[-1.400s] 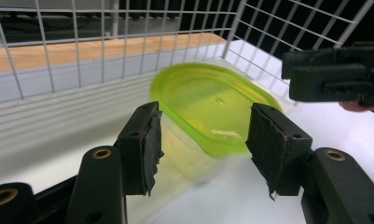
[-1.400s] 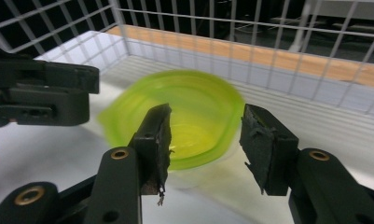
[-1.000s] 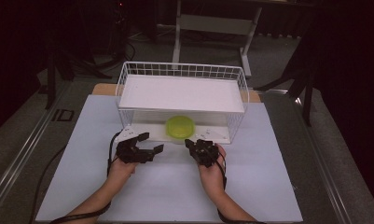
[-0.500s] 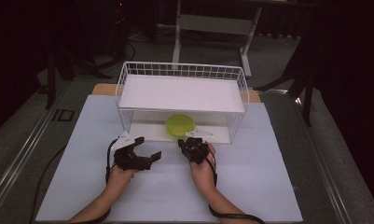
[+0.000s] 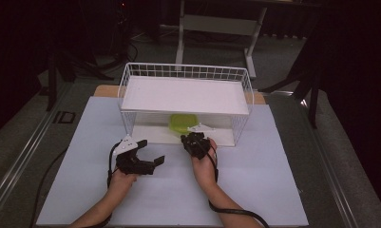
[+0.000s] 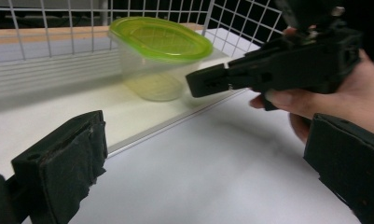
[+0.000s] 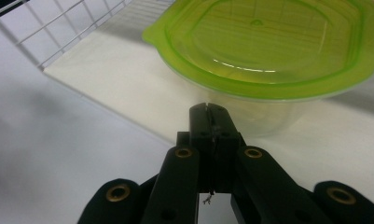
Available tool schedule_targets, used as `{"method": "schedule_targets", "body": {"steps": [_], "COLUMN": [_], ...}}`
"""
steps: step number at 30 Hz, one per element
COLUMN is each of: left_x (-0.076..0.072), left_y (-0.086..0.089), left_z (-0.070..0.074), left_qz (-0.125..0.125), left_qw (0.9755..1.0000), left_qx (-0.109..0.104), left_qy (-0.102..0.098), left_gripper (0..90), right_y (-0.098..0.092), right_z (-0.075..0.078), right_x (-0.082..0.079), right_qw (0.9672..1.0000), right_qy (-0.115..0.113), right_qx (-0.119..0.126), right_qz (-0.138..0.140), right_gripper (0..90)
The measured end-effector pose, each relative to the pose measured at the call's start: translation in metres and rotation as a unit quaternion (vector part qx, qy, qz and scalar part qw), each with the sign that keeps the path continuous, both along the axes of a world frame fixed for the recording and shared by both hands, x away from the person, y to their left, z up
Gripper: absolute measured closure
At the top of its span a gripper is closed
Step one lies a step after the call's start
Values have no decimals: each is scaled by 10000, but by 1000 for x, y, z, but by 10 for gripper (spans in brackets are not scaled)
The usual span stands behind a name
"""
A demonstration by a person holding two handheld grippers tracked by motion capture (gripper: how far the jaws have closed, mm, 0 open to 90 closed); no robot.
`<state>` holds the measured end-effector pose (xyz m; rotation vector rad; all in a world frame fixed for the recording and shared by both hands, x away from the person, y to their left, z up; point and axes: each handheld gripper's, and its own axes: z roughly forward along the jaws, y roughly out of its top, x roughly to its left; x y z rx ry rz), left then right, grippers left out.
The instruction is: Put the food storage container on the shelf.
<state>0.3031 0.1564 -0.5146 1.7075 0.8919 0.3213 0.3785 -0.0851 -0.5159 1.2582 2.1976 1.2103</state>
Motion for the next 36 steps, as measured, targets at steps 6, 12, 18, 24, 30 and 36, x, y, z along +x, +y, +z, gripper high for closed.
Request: {"method": "schedule_targets", "body": {"steps": [6,12,18,24,30,36], "left_x": [-1,-1,-4,-8,-14,-18], "left_y": [0,-1,-5,-8,-10,-10], "left_z": [-1,2,11,17,21,26], "left_qz": [-34,-97,-279,-388,-572,-658], "left_qw": [10000,9999,9994,9989,9981,9976], "left_qx": [32,18,-11,-51,-93,-78], "left_qy": [-51,-95,-217,-275,-218,-205], "left_gripper": [3,3,3,3,3,3], "right_y": [-1,-3,-11,-18,-25,-36], "right_z": [-3,-2,4,14,26,31], "right_x": [4,-14,-34,-45,-62,-70], "right_qw": [10000,9995,9985,9977,9953,9933], "right_qy": [47,107,73,-77,-278,-404], "right_qx": [16,116,159,259,331,423], "right_qz": [12,268,527,622,866,996], "right_gripper": [879,777,699,544,313,162]}}
